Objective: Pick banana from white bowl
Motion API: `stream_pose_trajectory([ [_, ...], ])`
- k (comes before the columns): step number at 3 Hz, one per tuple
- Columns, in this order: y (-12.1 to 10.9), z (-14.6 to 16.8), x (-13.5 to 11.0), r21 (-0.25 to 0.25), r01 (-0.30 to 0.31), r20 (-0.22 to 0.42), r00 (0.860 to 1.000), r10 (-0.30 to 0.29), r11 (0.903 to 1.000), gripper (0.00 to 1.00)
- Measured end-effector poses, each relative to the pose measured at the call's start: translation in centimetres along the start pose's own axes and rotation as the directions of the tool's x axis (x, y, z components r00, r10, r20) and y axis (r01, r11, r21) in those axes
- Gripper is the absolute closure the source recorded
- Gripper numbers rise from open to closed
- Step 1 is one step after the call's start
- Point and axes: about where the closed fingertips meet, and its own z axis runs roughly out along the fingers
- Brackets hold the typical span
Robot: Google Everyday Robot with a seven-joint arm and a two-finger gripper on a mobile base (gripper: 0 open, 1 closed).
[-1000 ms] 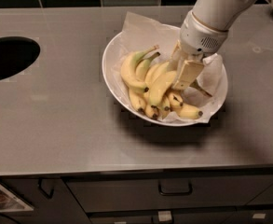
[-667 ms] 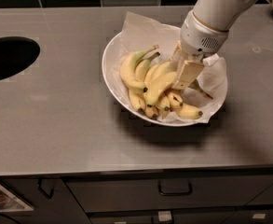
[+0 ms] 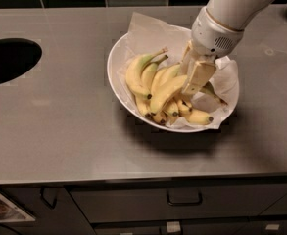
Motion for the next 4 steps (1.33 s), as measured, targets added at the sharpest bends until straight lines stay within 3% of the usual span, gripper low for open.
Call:
stream_pose_trajectory([
  [1,0.6,-2.4,-0.2,0.078,0.03,0.089,0.995,-0.037,0.9965,1.0],
  [3,2.9,-7.9,0.6,0.235,0.044,0.23,0.968,-0.1,0.971,1.0],
  [4,3.0,-8.1,0.7,0.237,0.043,0.235,0.967,-0.1,0.9705,1.0],
])
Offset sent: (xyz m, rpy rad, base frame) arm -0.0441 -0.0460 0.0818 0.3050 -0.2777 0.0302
